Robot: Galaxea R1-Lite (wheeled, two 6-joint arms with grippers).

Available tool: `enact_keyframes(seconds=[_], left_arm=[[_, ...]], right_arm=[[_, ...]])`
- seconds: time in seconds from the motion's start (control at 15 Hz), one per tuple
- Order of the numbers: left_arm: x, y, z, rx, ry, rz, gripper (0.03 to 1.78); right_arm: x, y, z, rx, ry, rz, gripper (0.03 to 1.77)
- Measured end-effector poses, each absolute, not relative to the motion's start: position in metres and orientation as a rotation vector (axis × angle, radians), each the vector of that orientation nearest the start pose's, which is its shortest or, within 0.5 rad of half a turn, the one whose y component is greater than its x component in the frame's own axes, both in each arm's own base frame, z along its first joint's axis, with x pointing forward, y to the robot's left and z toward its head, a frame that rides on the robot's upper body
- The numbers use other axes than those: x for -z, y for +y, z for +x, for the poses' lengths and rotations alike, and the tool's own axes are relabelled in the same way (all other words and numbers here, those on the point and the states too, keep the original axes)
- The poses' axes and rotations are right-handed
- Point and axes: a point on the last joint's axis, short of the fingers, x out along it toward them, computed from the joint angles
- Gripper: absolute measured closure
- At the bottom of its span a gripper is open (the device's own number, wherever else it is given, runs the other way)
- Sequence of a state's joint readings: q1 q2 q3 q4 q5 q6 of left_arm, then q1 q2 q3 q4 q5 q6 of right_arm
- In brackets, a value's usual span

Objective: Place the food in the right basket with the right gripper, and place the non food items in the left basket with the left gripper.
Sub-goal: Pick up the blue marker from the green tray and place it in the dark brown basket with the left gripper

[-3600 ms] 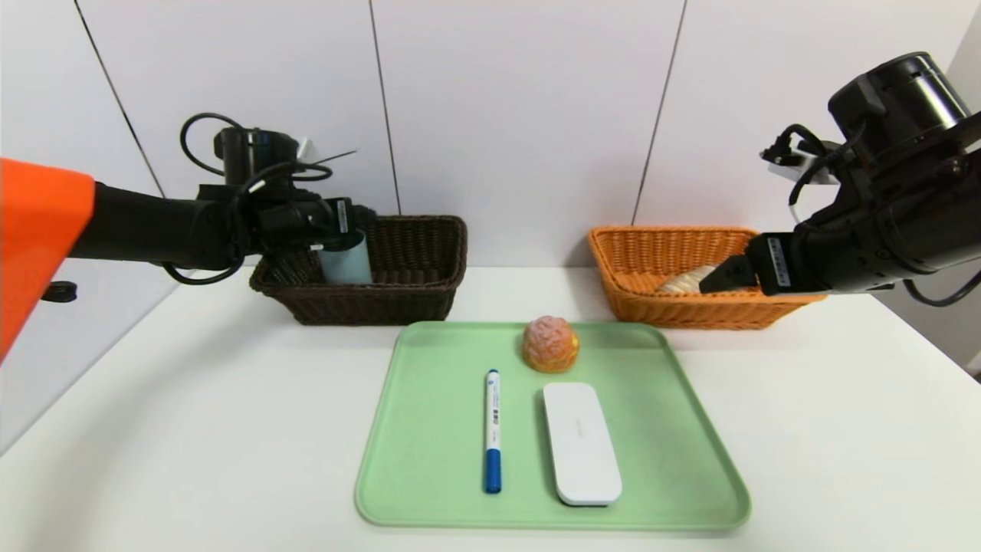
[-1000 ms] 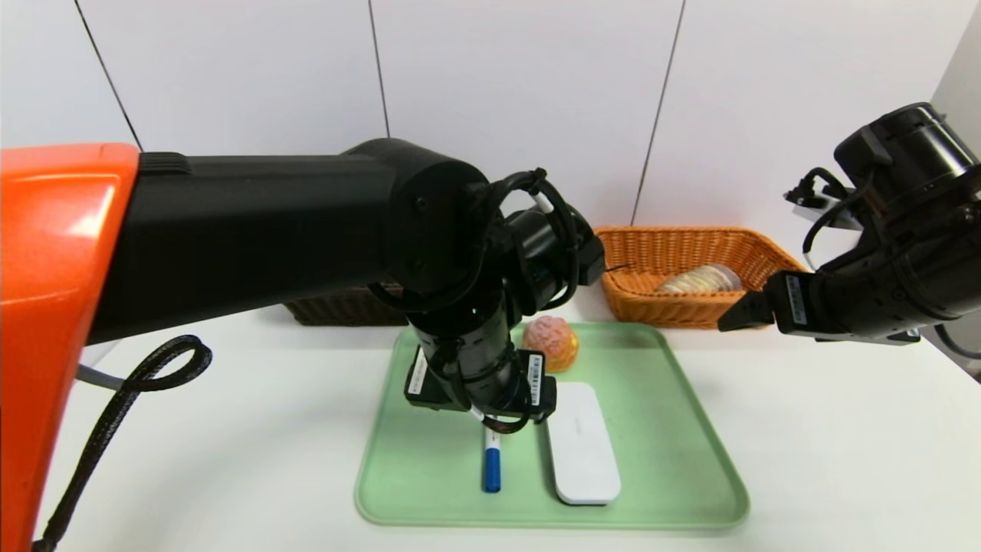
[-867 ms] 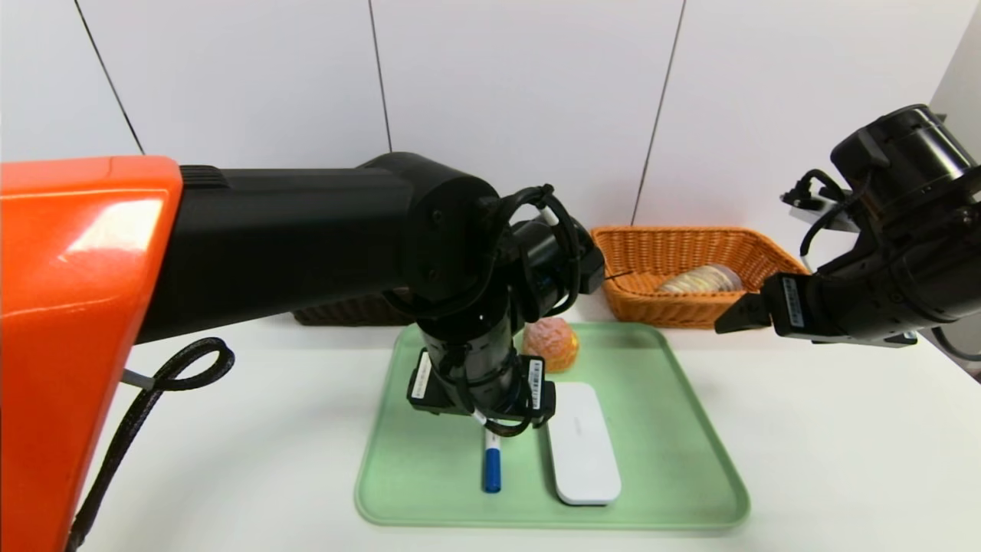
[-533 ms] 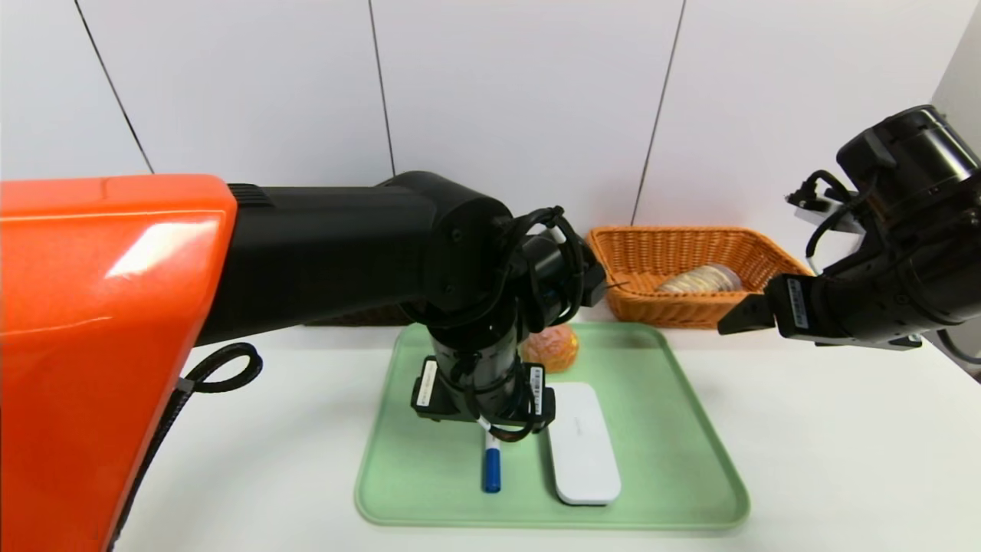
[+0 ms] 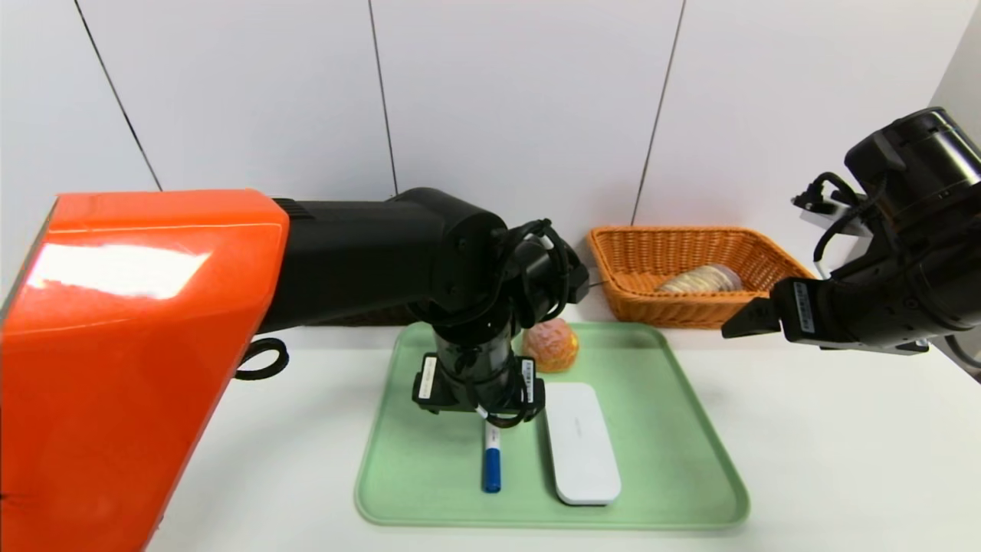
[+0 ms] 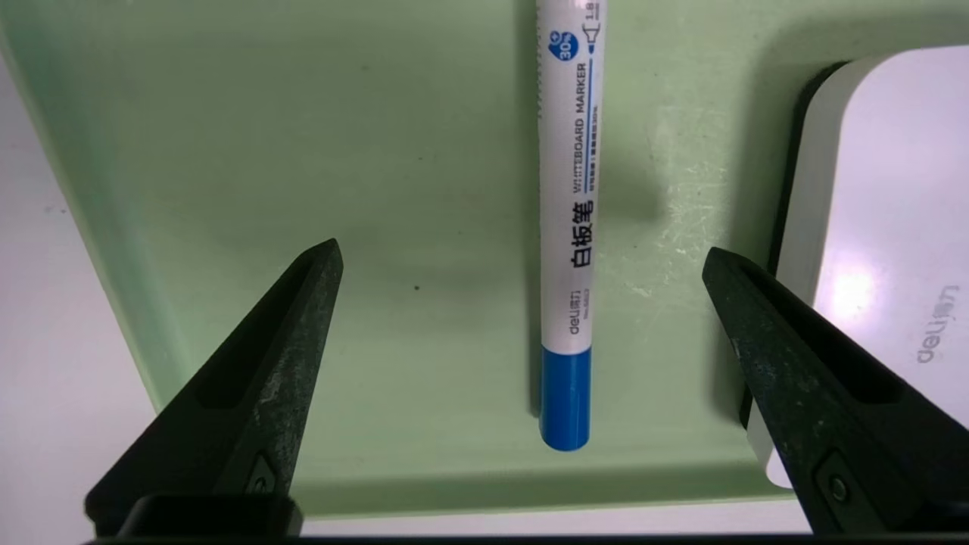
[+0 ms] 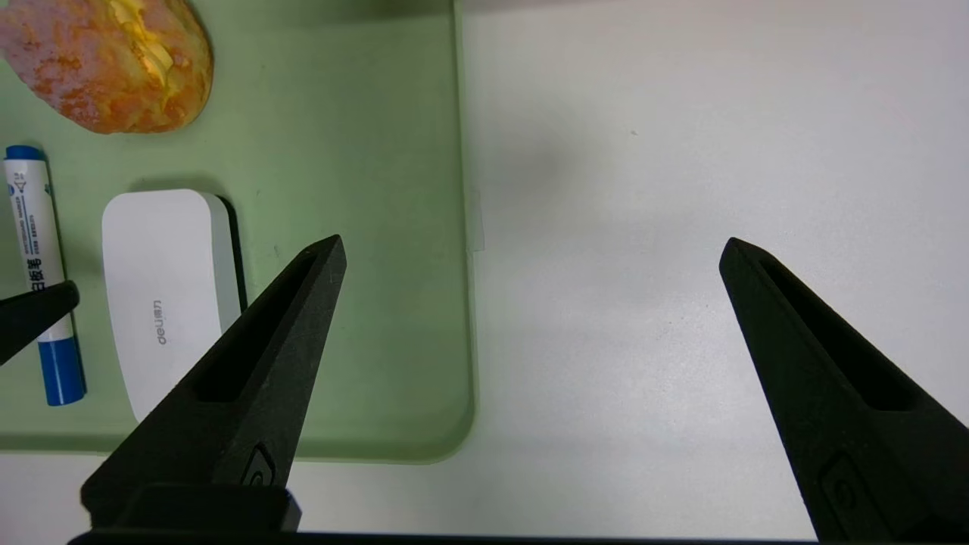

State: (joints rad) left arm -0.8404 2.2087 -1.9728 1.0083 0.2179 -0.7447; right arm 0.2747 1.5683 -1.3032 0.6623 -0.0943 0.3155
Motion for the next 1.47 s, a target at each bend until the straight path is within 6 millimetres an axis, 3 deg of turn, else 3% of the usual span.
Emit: enact_keyframes(seconds=[1.07, 1.47], left_arm=[[-0.16, -0.301, 0.275, 0.123, 1.201, 0.051, 0.12], [-0.159, -0.302, 0.275, 0.127, 1.202, 0.06, 0.92]], right_arm=[[-0.242, 0.066, 0.243, -0.035, 0.914, 0.162, 0.09], [-0.242, 0.066, 0.242, -0.036, 0.915, 0.158, 0.09]])
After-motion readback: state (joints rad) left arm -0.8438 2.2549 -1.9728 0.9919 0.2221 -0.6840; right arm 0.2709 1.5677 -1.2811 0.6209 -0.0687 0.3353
